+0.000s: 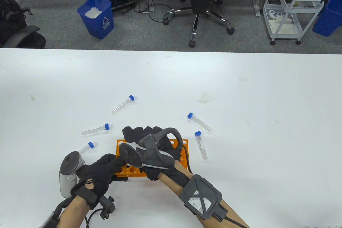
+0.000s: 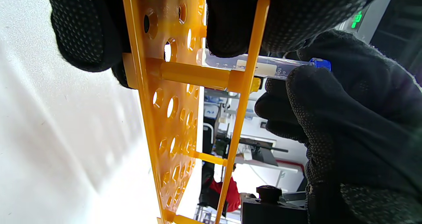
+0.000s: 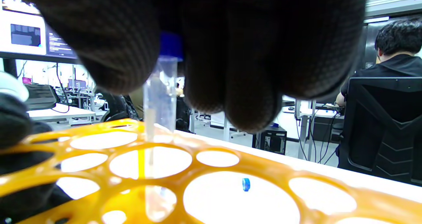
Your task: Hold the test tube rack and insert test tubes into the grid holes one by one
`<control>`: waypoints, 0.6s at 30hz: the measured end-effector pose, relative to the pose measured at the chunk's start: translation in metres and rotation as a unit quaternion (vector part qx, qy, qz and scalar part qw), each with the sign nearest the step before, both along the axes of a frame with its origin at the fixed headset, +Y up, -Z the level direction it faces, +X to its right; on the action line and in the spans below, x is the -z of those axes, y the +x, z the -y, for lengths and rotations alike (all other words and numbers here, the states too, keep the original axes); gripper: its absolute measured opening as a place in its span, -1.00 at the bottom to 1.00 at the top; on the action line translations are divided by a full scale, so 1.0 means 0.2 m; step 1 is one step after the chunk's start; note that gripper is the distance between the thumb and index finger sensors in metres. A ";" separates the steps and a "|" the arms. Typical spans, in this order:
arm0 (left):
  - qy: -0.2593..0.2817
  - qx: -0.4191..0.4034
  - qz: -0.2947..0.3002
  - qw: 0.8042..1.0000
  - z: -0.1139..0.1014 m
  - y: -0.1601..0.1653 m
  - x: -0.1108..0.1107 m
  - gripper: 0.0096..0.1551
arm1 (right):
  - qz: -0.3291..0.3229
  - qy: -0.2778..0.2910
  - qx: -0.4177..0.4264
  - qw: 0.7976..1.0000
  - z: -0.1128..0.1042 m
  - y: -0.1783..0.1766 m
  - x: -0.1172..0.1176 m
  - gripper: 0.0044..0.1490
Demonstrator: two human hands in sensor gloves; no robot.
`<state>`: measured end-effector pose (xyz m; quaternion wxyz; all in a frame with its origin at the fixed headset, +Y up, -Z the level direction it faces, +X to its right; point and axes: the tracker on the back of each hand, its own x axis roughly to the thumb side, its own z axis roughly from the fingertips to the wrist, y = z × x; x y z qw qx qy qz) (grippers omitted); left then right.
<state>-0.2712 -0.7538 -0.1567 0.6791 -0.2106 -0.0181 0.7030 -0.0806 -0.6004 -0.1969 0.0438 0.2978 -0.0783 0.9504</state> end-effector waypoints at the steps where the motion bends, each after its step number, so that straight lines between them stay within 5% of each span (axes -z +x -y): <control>1: -0.002 0.000 0.000 1.000 0.00 0.00 0.00 -0.60 | 0.001 -0.006 -0.005 1.000 0.00 0.00 0.00 -0.21; 7: -0.009 -0.002 -0.011 1.000 0.00 -0.02 0.00 -0.59 | 0.006 -0.027 0.006 1.000 -0.09 0.08 -0.01 -0.06; 13: -0.008 -0.002 -0.017 1.000 0.00 -0.04 0.01 -0.60 | 0.094 0.007 0.112 0.989 -0.27 0.36 0.07 -0.26; 18: -0.010 0.000 -0.019 1.000 0.00 -0.05 0.02 -0.60 | 0.183 -0.008 0.109 0.977 -0.17 0.61 0.24 -0.40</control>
